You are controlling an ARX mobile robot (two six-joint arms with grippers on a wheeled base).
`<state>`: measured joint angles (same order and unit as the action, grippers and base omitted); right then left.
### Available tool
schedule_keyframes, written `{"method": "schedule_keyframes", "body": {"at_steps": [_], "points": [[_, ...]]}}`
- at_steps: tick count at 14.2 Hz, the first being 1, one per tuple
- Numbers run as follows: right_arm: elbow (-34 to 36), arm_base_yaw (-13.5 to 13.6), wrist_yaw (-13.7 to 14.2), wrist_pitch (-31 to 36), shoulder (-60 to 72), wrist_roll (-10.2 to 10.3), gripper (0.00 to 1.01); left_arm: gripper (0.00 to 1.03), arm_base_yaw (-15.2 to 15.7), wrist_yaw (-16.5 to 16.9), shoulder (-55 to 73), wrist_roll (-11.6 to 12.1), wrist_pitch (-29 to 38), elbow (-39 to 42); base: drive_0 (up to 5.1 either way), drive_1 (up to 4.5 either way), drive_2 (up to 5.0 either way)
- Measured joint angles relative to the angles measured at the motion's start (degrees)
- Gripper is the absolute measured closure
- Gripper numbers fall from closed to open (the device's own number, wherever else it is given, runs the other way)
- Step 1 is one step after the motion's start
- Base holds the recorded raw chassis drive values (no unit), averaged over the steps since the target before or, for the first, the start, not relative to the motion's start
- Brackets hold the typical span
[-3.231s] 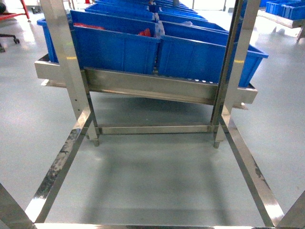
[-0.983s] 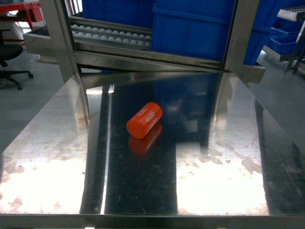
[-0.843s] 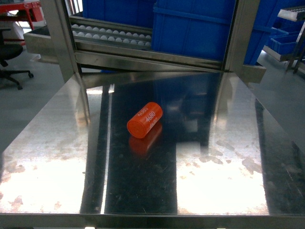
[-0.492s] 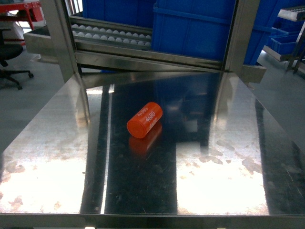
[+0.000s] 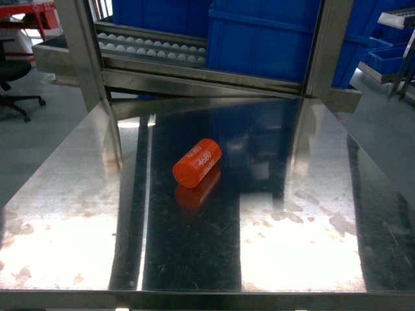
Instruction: Pick capacitor and pack into box
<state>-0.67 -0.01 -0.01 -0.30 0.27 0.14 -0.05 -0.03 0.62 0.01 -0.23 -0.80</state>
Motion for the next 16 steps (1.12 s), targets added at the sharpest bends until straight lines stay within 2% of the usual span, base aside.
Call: {"method": "schedule_keyframes", "body": {"at_steps": [16], "points": [[0.0, 0.0, 0.0, 0.0, 0.0, 0.0, 0.03, 0.05, 0.0, 0.0, 0.0, 0.0, 0.0, 0.0, 0.0, 0.00, 0.0]]}}
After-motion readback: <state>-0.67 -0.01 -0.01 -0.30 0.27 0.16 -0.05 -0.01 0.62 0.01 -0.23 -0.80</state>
